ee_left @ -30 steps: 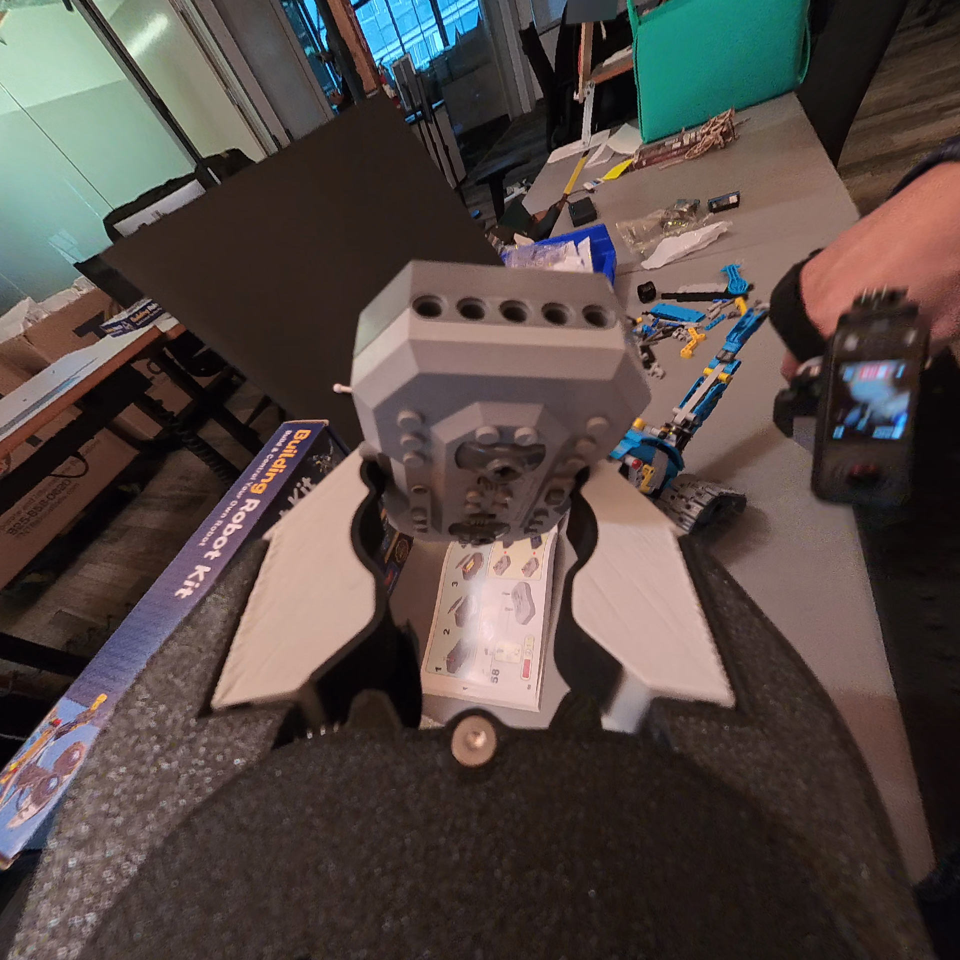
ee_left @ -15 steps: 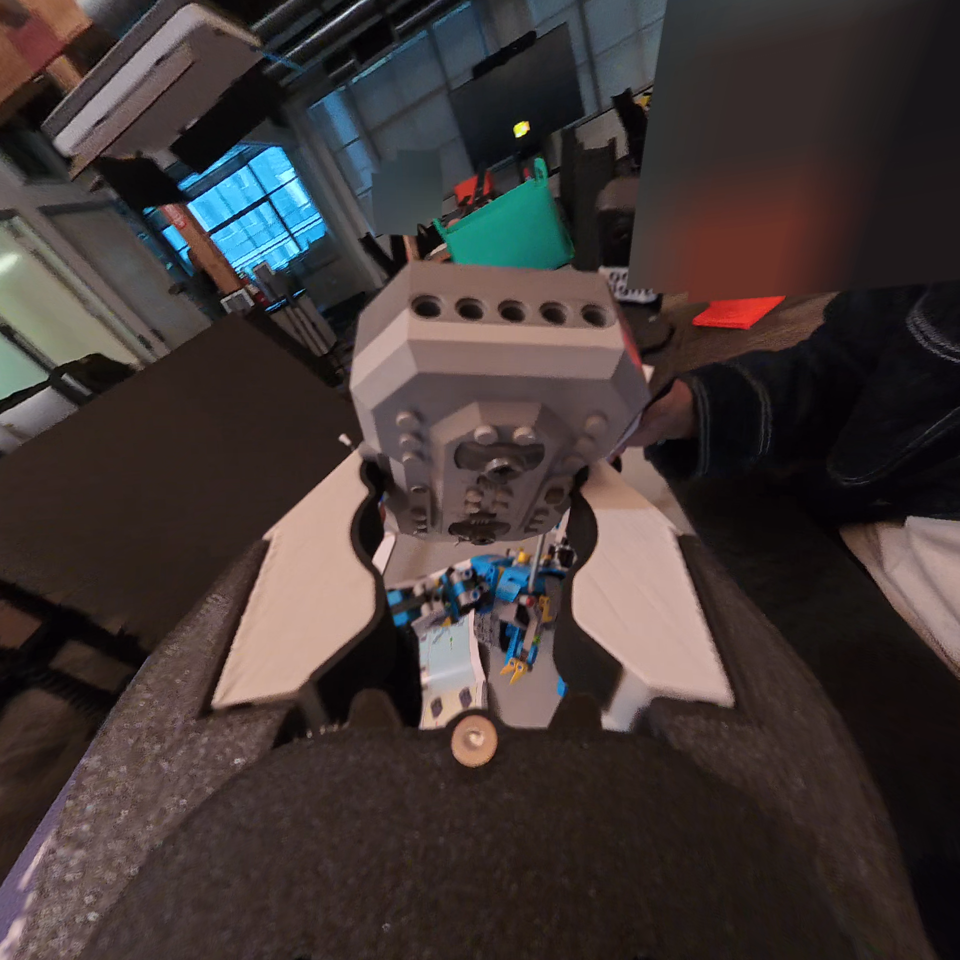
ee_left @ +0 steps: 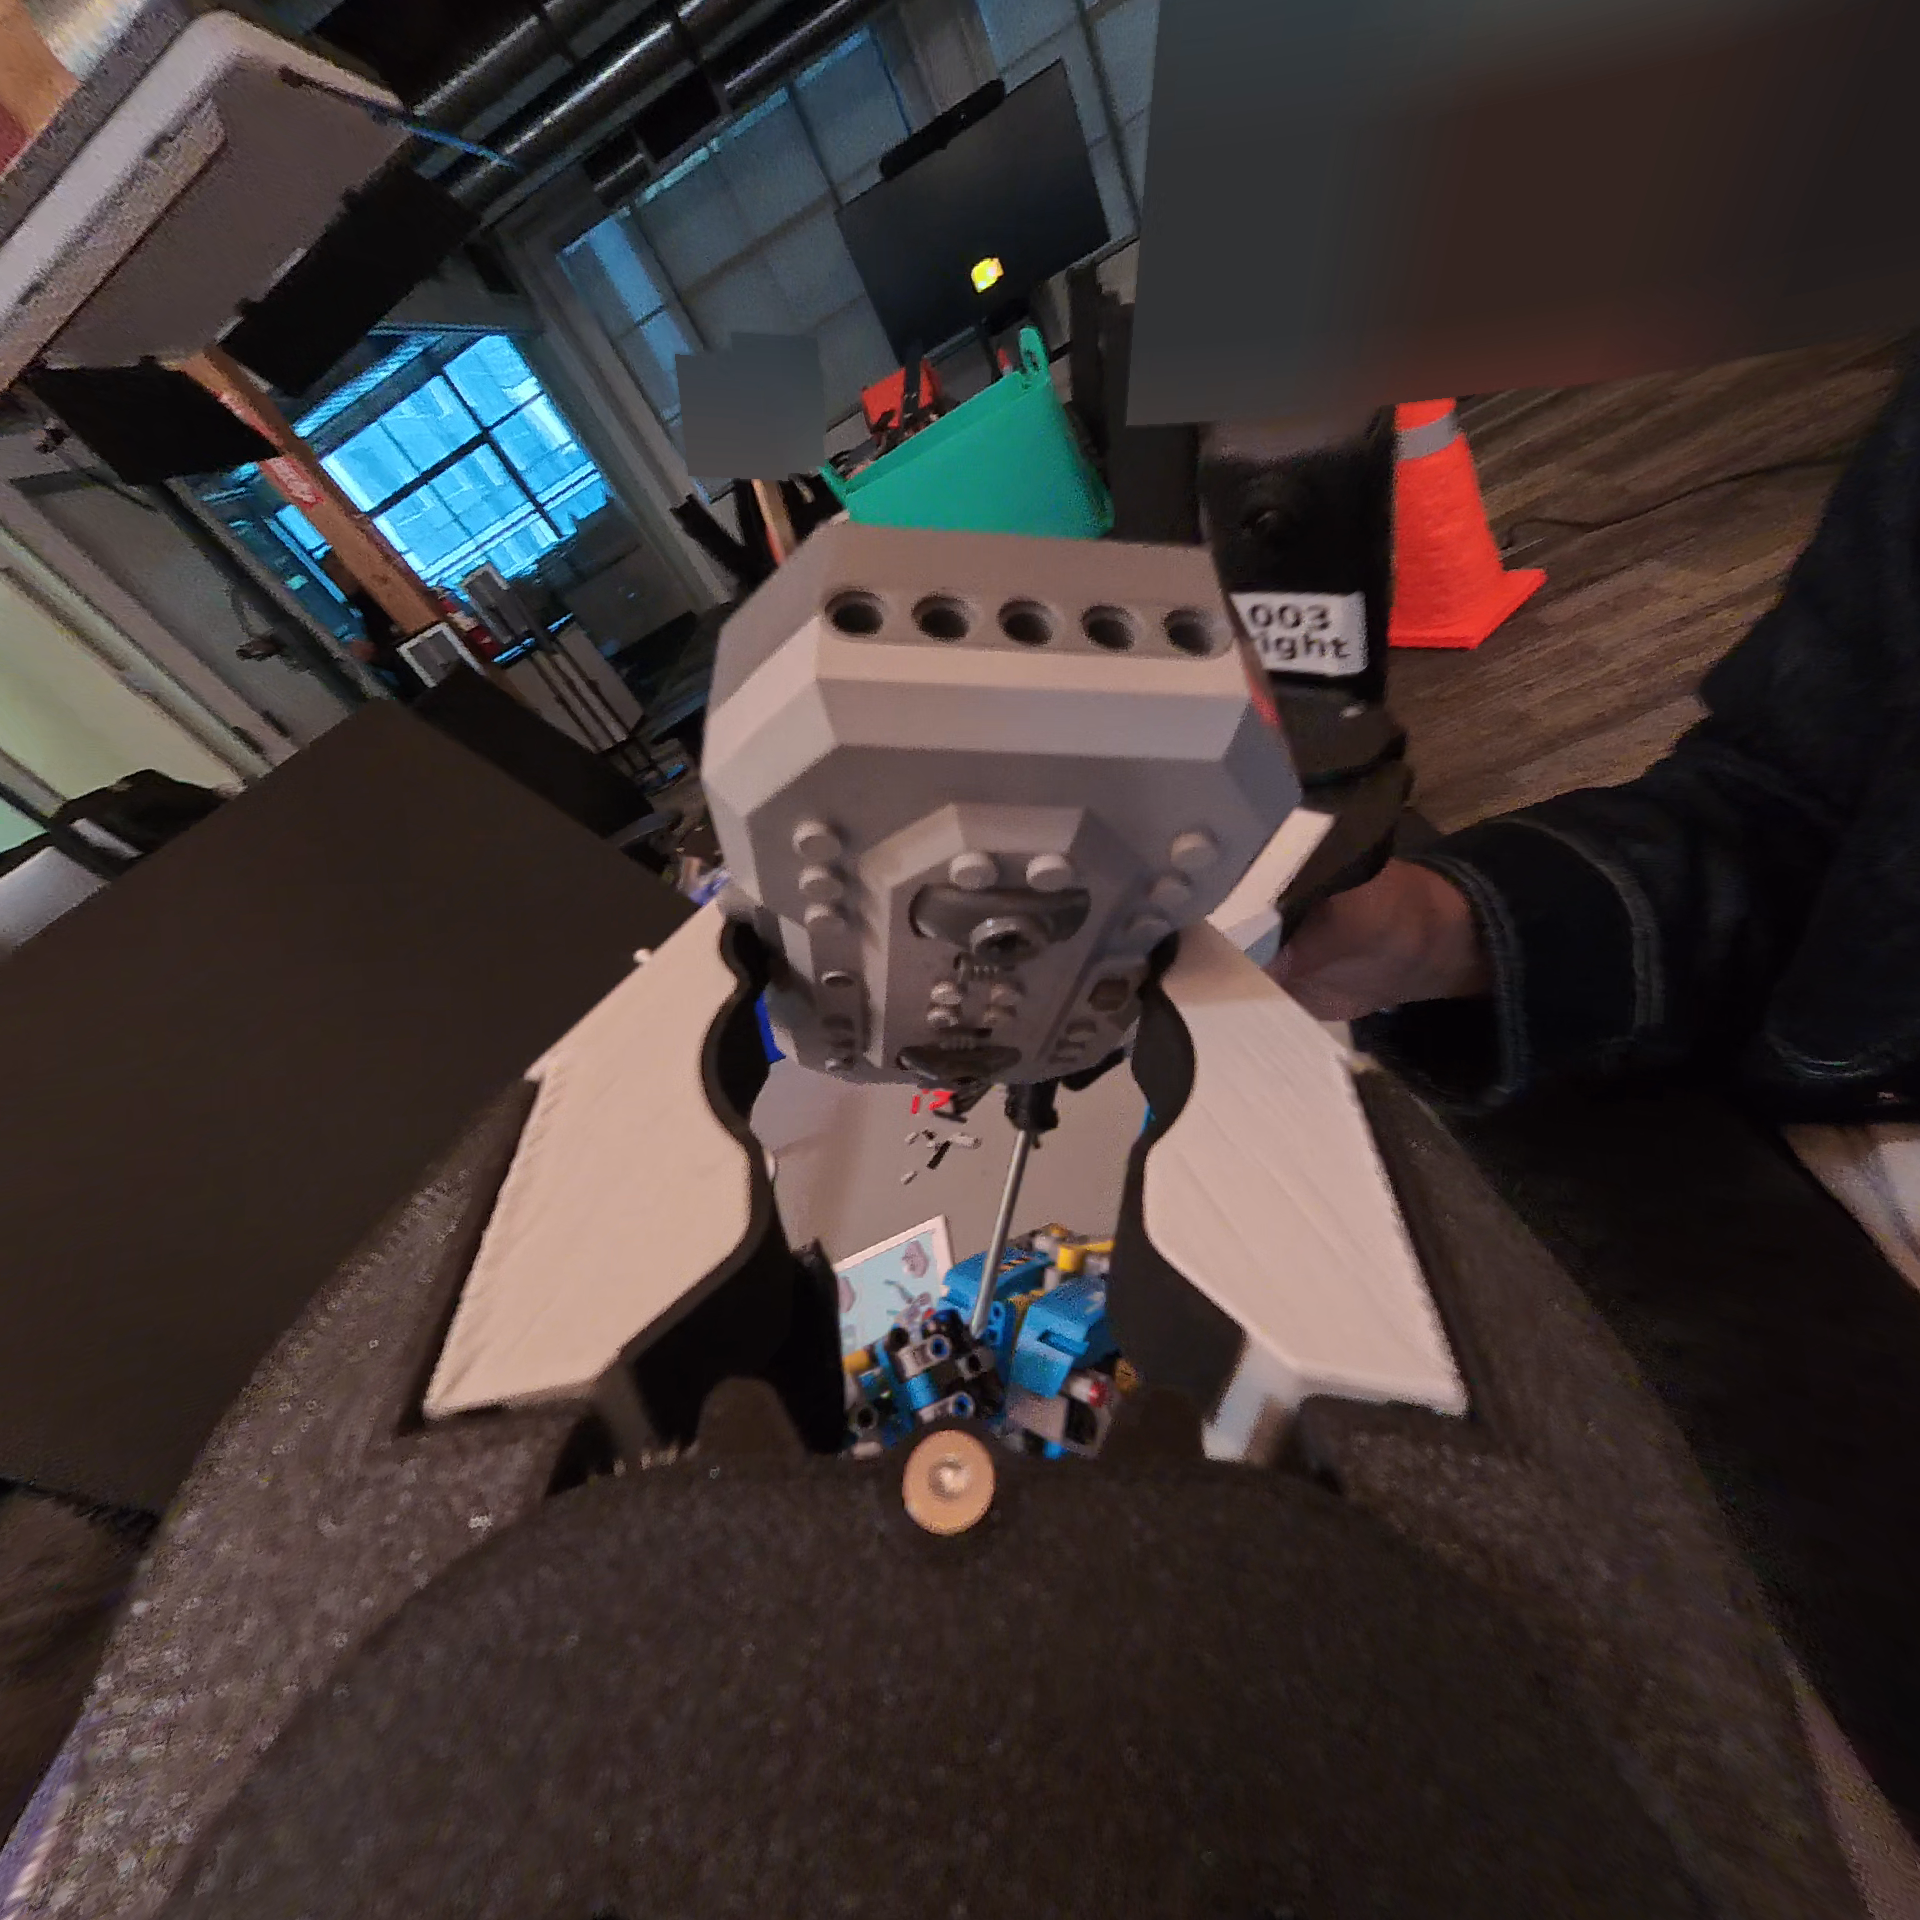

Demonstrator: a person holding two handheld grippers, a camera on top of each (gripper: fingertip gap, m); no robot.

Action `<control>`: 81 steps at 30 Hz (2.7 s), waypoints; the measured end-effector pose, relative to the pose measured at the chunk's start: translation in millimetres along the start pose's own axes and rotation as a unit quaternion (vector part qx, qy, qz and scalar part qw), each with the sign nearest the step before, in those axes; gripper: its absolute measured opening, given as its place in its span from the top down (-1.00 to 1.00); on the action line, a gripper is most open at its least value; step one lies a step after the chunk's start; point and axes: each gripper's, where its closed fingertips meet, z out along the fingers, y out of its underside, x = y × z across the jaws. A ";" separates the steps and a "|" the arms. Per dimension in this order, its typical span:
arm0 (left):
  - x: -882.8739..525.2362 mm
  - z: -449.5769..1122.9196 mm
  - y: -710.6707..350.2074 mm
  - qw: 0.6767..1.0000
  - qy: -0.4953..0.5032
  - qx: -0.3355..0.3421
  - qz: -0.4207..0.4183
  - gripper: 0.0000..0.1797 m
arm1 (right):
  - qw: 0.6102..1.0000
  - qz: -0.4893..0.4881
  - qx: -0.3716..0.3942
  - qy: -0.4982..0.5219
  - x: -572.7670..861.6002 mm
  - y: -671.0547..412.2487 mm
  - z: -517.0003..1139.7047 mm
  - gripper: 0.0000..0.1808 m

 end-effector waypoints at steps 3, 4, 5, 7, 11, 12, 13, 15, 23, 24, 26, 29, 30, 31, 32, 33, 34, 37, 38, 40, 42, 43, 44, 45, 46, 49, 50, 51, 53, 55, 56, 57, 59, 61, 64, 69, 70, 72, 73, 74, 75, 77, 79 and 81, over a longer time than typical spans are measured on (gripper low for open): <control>-4.4 13.7 -0.9 1.000 -0.015 0.004 0.004 0.23 | 1.000 0.008 0.004 0.016 8.9 -4.6 -4.6 0.86; -4.6 18.2 -2.7 1.000 -0.019 0.009 0.007 0.24 | 1.000 0.013 0.006 0.012 8.9 -6.7 -5.6 0.86; -5.7 22.7 -3.5 1.000 -0.027 0.010 0.013 0.24 | 1.000 0.019 0.006 0.013 10.2 -8.5 -7.4 0.86; -7.1 30.3 -2.8 0.999 -0.042 0.000 0.025 0.23 | 1.000 0.014 -0.004 0.025 15.1 -8.5 -11.4 0.86; -5.9 38.0 6.9 0.995 -0.062 -0.050 0.055 0.23 | 0.998 -0.012 -0.042 0.049 20.2 1.4 -12.3 0.87; -5.7 39.3 8.8 0.994 -0.069 -0.063 0.063 0.23 | 0.997 -0.006 -0.048 0.052 21.3 2.4 -11.8 0.87; -5.5 40.1 9.6 0.992 -0.076 -0.075 0.072 0.23 | 0.997 0.004 -0.049 0.053 22.4 3.6 -11.6 0.87; -5.8 40.8 11.3 0.987 -0.089 -0.094 0.095 0.23 | 0.997 0.049 -0.045 0.037 22.5 4.8 -10.3 0.87; -21.1 -4.5 -17.5 0.992 -0.116 -0.001 0.054 0.23 | 0.977 0.199 0.014 -0.071 22.4 3.4 -12.0 0.86; -21.7 -23.6 -22.5 0.993 -0.115 0.022 0.031 0.24 | 0.979 0.189 0.013 -0.075 25.9 2.0 -14.5 0.86; -19.3 -59.0 -11.9 0.991 -0.132 0.031 -0.006 0.24 | 0.980 0.154 0.031 -0.118 25.0 -13.2 -18.0 0.87; 8.9 -91.0 29.3 0.985 -0.131 0.054 -0.100 0.24 | 0.968 0.136 0.014 -0.210 8.6 -24.6 -10.2 0.86; 24.1 -98.1 40.9 0.980 -0.120 0.080 -0.137 0.23 | 0.961 0.136 0.020 -0.240 -0.8 -27.4 -5.1 0.86; 38.3 -105.7 52.6 0.973 -0.116 0.106 -0.167 0.23 | 0.951 0.140 0.022 -0.277 -14.5 -26.3 0.5 0.86; 50.5 -113.2 64.8 0.966 -0.116 0.127 -0.192 0.23 | 0.941 0.147 0.008 -0.304 -28.5 -18.8 7.9 0.86; 61.6 -120.1 77.4 0.959 -0.114 0.143 -0.217 0.24 | 0.936 0.147 -0.003 -0.319 -41.7 -8.7 15.6 0.86; 70.8 -125.7 90.3 0.951 -0.112 0.155 -0.242 0.23 | 0.932 0.148 -0.007 -0.330 -53.2 -0.2 21.1 0.86; 91.4 -132.8 119.4 0.937 -0.107 0.171 -0.287 0.24 | 0.914 0.206 -0.016 -0.350 -80.4 20.7 29.7 0.86; 96.7 -130.6 124.0 0.937 -0.101 0.164 -0.292 0.24 | 0.914 0.217 -0.020 -0.343 -85.3 27.3 32.2 0.86; 104.2 -122.7 131.6 0.949 -0.098 0.132 -0.268 0.24 | 0.919 0.228 -0.037 -0.319 -88.5 38.6 36.6 0.87; 107.4 -114.5 139.6 0.950 -0.088 0.117 -0.276 0.24 | 0.913 0.249 -0.050 -0.319 -91.9 42.1 37.8 0.87; 109.5 -110.8 139.7 0.950 -0.082 0.118 -0.278 0.24 | 0.913 0.249 -0.062 -0.317 -92.9 46.7 38.7 0.87; 110.8 -108.2 139.2 0.951 -0.081 0.119 -0.275 0.24 | 0.911 0.252 -0.064 -0.319 -93.0 48.9 38.6 0.87; 111.4 -106.9 138.8 0.951 -0.079 0.120 -0.276 0.24 | 0.907 0.265 -0.062 -0.321 -91.4 48.6 37.7 0.86; 111.7 -106.2 138.9 0.950 -0.077 0.119 -0.277 0.24 | 0.907 0.270 -0.061 -0.316 -88.1 49.2 37.6 0.87; 110.0 -108.1 138.8 0.948 -0.079 0.124 -0.283 0.24 | 0.906 0.277 -0.061 -0.314 -81.0 50.7 35.2 0.86; 109.5 -108.8 138.3 0.946 -0.079 0.128 -0.286 0.24 | 0.905 0.280 -0.062 -0.315 -80.1 51.3 34.5 0.86; 109.0 -108.9 138.1 0.946 -0.079 0.131 -0.287 0.24 | 0.905 0.279 -0.064 -0.315 -80.3 52.5 34.4 0.86; 109.9 -108.1 138.2 0.946 -0.075 0.130 -0.288 0.24 | 0.905 0.279 -0.064 -0.316 -81.0 52.9 34.6 0.86; 111.5 -107.2 137.0 0.947 -0.071 0.129 -0.287 0.23 | 0.906 0.274 -0.069 -0.315 -81.6 55.6 35.1 0.86; 111.5 -106.7 136.4 0.947 -0.072 0.129 -0.285 0.23 | 0.905 0.277 -0.071 -0.316 -82.1 56.5 35.2 0.86; 111.3 -106.9 135.7 0.947 -0.073 0.129 -0.284 0.24 | 0.903 0.278 -0.075 -0.318 -83.2 58.1 35.4 0.86; 111.8 -107.9 134.6 0.947 -0.071 0.131 -0.286 0.23 | 0.902 0.280 -0.075 -0.319 -83.8 59.3 35.9 0.86; 111.6 -108.6 134.5 0.947 -0.072 0.131 -0.286 0.24 | 0.903 0.278 -0.076 -0.318 -83.3 60.1 36.2 0.86; 111.4 -109.0 134.3 0.947 -0.072 0.129 -0.284 0.23 | 0.905 0.271 -0.075 -0.318 -83.3 59.3 36.0 0.86; 112.2 -110.4 134.5 0.947 -0.072 0.128 -0.286 0.24 | 0.906 0.263 -0.075 -0.322 -86.8 56.8 35.0 0.86; 112.7 -110.1 134.6 0.947 -0.070 0.127 -0.287 0.23 | 0.905 0.266 -0.076 -0.323 -86.6 57.5 35.1 0.86; 113.5 -109.6 135.1 0.947 -0.070 0.124 -0.287 0.23 | 0.902 0.272 -0.077 -0.325 -86.1 58.7 35.3 0.86; 113.8 -109.8 135.2 0.947 -0.068 0.124 -0.288 0.23 | 0.902 0.272 -0.078 -0.326 -86.0 59.3 35.1 0.86; 114.0 -110.1 135.4 0.947 -0.067 0.124 -0.290 0.23 | 0.903 0.271 -0.080 -0.325 -86.0 59.8 35.0 0.86; 114.7 -110.3 135.3 0.946 -0.064 0.124 -0.293 0.23 | 0.903 0.268 -0.082 -0.327 -86.5 60.6 34.8 0.86; 117.5 -109.8 135.5 0.944 -0.053 0.122 -0.303 0.23 | 0.904 0.258 -0.086 -0.330 -87.1 61.3 33.8 0.86; 123.5 -109.2 132.6 0.936 -0.020 0.127 -0.329 0.23 | 0.903 0.247 -0.093 -0.340 -88.7 62.2 31.5 0.86; 133.3 -109.3 126.1 0.914 0.041 0.141 -0.379 0.23 | 0.902 0.215 -0.093 -0.364 -93.3 61.6 24.1 0.87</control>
